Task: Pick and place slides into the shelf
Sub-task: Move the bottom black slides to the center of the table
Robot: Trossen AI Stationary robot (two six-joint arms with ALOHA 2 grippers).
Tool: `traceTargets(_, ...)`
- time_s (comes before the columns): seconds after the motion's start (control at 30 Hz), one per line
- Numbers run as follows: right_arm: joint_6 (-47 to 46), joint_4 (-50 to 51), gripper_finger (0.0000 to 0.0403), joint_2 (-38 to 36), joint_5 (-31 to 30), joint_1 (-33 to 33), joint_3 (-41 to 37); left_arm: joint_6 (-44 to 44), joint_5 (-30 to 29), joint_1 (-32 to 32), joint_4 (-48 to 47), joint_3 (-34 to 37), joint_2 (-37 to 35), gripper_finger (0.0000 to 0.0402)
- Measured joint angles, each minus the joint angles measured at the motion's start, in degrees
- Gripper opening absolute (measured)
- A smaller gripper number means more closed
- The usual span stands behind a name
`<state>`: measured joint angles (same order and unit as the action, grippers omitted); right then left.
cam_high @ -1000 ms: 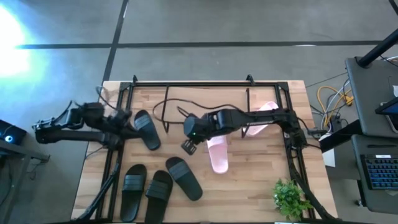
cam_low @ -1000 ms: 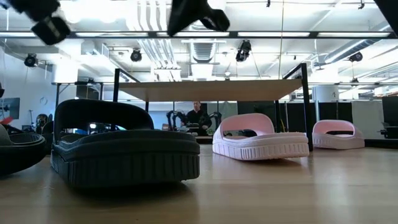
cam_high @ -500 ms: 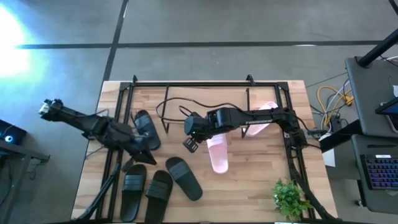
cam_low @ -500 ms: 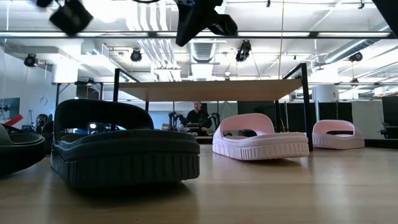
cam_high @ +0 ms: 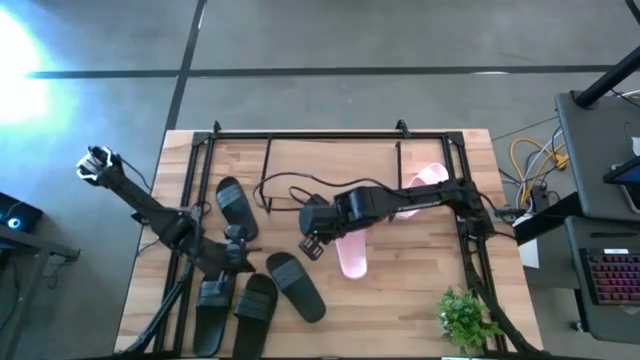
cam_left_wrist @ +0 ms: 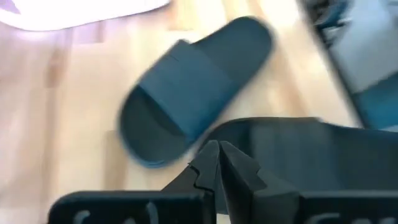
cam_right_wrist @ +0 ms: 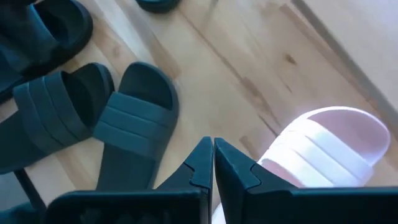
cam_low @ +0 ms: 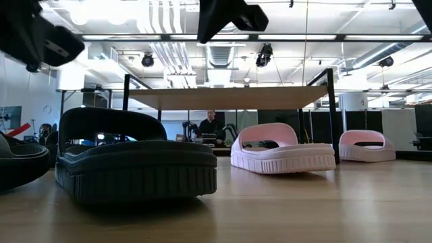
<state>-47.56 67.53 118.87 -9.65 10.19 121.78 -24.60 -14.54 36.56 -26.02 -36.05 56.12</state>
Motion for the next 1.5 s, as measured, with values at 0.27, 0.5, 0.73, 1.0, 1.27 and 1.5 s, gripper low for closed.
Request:
traceTargets(0.27,-2.6,2.2,0.0009,0.0,-0.9,1.5,0.0,-3.5,0.6,-0.9,7.3,4.4,9.6,0.0)
traceTargets(0.5,-1.4,2.7,0.0009,0.0,-0.9,2.3,-0.1,-10.8,-2.9,-1.3,9.6,3.5,18.6,0.0)
traceTargets(0.73,0.8,2.7,0.0008,0.0,-1.2,2.9,-0.1,-12.6,-2.0,-1.7,13.7,1.9,24.6,0.0)
traceTargets(1.0,1.1,2.7,0.0009,0.0,-2.5,4.9,-0.2,-10.3,-0.9,-5.7,17.5,0.8,28.5,0.0)
traceTargets(1.27,-2.3,2.8,0.0009,0.1,-3.9,7.2,-0.7,-5.2,-0.1,-12.1,25.9,0.5,28.2,0.0)
traceTargets(1.5,-5.0,1.7,0.0008,0.2,6.6,10.4,-2.4,-6.3,4.4,-11.2,14.0,-1.3,23.4,0.0)
